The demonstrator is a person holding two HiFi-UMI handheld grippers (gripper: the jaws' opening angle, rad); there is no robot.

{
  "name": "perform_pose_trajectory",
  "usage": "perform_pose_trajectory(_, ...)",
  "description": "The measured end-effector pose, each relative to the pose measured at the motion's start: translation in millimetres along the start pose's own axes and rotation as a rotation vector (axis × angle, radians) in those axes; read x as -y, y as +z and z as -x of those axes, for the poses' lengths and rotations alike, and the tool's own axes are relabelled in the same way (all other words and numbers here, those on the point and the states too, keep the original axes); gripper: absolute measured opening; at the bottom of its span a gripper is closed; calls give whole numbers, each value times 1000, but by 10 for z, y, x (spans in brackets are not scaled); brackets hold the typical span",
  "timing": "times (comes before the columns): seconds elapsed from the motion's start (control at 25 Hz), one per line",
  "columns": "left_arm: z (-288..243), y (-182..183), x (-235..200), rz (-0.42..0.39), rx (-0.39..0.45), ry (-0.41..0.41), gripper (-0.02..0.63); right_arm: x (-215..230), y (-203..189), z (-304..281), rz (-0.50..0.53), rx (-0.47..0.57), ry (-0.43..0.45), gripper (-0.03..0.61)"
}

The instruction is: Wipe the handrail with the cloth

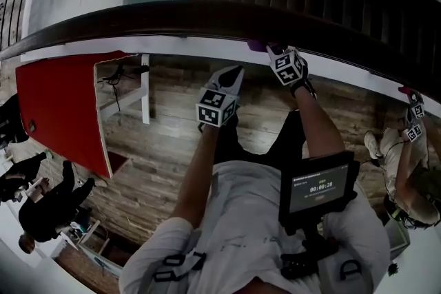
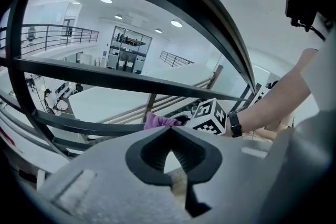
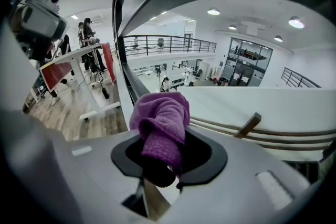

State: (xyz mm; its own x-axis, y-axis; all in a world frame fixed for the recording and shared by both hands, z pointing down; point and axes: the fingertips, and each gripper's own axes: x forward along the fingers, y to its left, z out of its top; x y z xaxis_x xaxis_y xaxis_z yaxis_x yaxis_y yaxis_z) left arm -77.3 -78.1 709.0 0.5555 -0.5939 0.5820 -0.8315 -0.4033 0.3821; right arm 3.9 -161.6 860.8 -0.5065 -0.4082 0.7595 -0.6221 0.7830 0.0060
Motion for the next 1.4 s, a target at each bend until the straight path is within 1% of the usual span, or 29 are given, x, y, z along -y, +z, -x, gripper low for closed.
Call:
perform_pose_trajectory(0.2, -160, -29, 189, -25, -18, -37, 2, 212, -276, 175, -63, -3, -54, 121)
perform_pose_trajectory(0.4, -282, 37, 456, -54, -39, -69, 1, 436, -473, 404, -111, -10, -82, 121)
perform_pose_trajectory(0.68, -496, 46, 864, -89, -63, -110, 0, 783, -785, 719, -131, -28, -124, 121)
perform_pose_trajectory(0.88, -691, 4, 1172, -112, -80, -145, 1, 1121, -1026, 925, -171, -29, -142, 126)
perform_pose_trajectory(1.12, -911, 0, 1558, -132, -104, -177, 0, 1402, -1275, 1213, -178, -27, -170, 132)
perform_pose_trajectory(1.4, -1179, 50, 1820, -159, -120, -200, 1, 1641, -1521, 1381, -137, -56, -221, 132)
